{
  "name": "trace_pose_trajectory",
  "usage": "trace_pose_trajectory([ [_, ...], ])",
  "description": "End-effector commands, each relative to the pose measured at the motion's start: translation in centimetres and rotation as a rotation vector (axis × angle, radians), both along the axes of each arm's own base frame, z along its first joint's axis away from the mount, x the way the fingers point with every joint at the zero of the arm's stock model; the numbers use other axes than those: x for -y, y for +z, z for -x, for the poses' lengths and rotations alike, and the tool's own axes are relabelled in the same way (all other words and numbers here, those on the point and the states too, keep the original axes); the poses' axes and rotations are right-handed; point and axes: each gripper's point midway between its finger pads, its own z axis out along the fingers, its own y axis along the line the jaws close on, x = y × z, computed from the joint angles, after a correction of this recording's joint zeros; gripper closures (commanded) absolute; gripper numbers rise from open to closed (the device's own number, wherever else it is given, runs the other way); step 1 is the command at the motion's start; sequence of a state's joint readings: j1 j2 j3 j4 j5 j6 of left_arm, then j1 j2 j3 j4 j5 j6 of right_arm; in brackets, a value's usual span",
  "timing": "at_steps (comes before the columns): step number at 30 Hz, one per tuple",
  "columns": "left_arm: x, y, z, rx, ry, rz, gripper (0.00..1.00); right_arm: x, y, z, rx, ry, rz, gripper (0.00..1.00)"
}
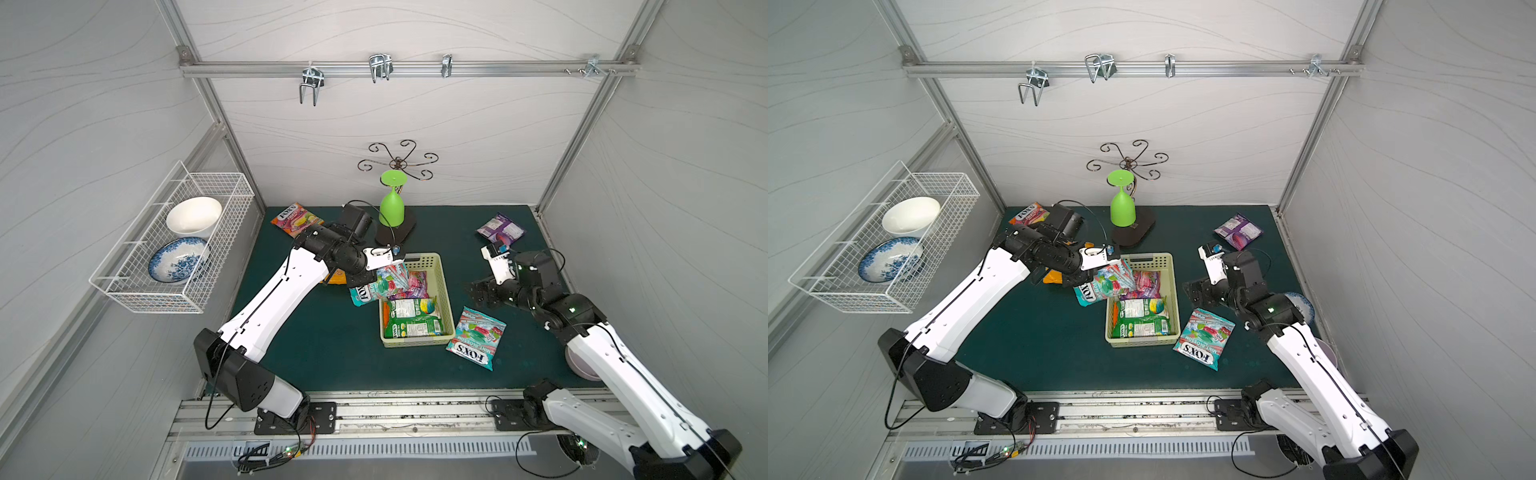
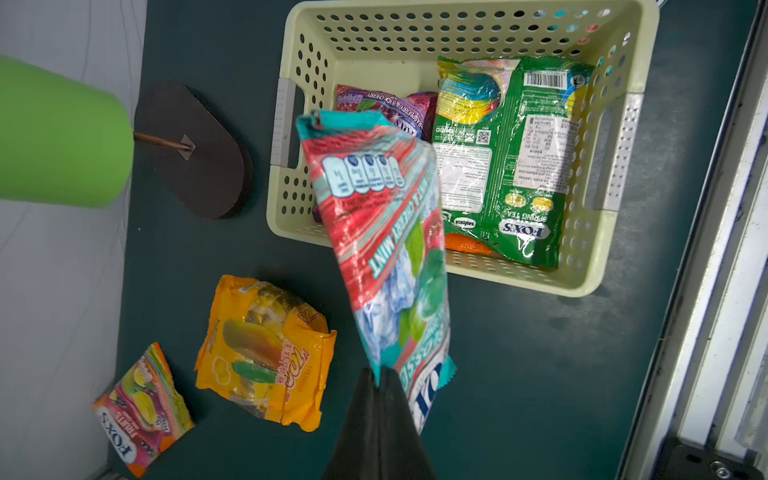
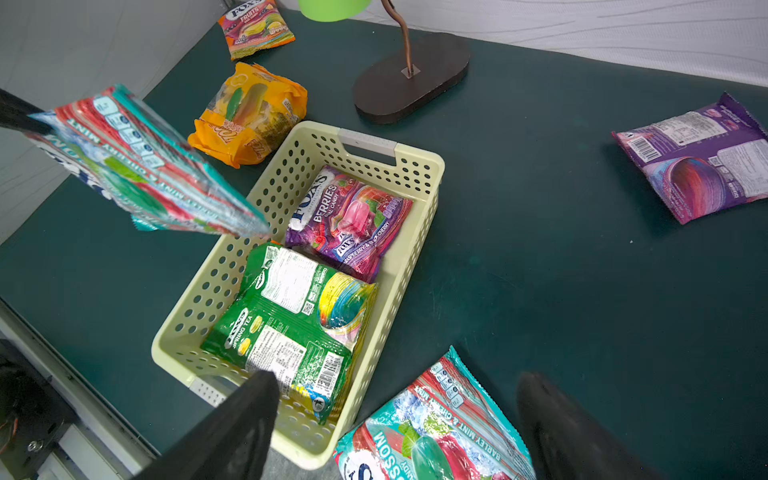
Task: Put the candies in the basket
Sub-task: Place the candy in the basket.
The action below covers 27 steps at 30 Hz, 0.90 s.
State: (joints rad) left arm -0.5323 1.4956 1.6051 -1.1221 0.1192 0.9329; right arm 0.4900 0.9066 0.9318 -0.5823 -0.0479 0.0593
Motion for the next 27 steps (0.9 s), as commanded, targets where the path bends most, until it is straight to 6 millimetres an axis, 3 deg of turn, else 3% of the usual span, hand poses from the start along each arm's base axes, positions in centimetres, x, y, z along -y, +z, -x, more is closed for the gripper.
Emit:
trace_pose_trajectory([
  [1,1.5,2.8,-1.9,0.169,-0.066,0.024,1.0,0.7,0.4,0.0,0.041,-0.025,0.017,0.07],
  [12,6.3,3.6,-2.7,0.193,-0.165,0.056,1.0,2.2,-0.2,0.1,0.057,-0.08,0.062,0.06],
  [27,10.4,0.4,-3.9,0.152,-0.242,0.048,1.0,2.7,-0.5,0.1,0.09,-0.091,0.086,0.05],
])
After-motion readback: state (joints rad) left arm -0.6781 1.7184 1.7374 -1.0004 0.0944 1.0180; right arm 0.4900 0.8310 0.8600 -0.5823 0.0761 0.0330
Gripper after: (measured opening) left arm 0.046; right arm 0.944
